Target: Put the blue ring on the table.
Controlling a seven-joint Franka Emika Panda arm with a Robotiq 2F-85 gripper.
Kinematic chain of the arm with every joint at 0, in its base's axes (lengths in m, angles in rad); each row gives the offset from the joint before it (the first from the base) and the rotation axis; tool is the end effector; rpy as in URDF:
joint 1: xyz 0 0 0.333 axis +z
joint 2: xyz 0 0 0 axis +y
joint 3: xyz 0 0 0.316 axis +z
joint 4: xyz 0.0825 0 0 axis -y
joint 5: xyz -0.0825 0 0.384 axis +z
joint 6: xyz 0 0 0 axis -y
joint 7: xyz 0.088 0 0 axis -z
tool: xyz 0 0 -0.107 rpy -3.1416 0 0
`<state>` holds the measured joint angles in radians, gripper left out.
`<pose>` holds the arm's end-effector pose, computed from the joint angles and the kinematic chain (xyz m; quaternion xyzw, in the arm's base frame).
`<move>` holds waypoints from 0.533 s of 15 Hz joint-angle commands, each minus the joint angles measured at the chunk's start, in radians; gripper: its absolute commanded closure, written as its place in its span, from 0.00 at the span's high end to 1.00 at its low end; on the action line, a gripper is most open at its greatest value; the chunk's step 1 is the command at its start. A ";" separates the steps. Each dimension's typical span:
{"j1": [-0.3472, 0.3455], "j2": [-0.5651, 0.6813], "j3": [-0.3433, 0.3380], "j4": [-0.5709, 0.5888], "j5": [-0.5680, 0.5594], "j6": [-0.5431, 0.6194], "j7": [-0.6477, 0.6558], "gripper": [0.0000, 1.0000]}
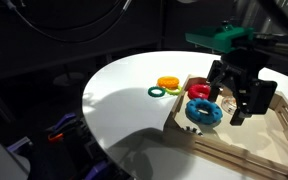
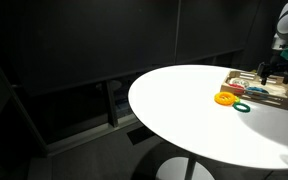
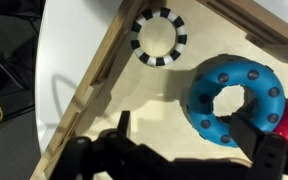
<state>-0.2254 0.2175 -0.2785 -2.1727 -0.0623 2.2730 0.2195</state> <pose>0.4782 -0.2646 0.2876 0.9404 -0.3314 -0.0618 0.0441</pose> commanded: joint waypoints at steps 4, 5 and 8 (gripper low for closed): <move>-0.008 0.058 0.017 0.021 0.038 0.045 -0.018 1.00; -0.009 0.067 0.019 0.022 0.045 0.053 -0.020 1.00; -0.011 0.086 0.023 0.023 0.068 0.074 -0.029 1.00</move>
<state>-0.2254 0.2797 -0.2648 -2.1707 -0.0256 2.3314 0.2151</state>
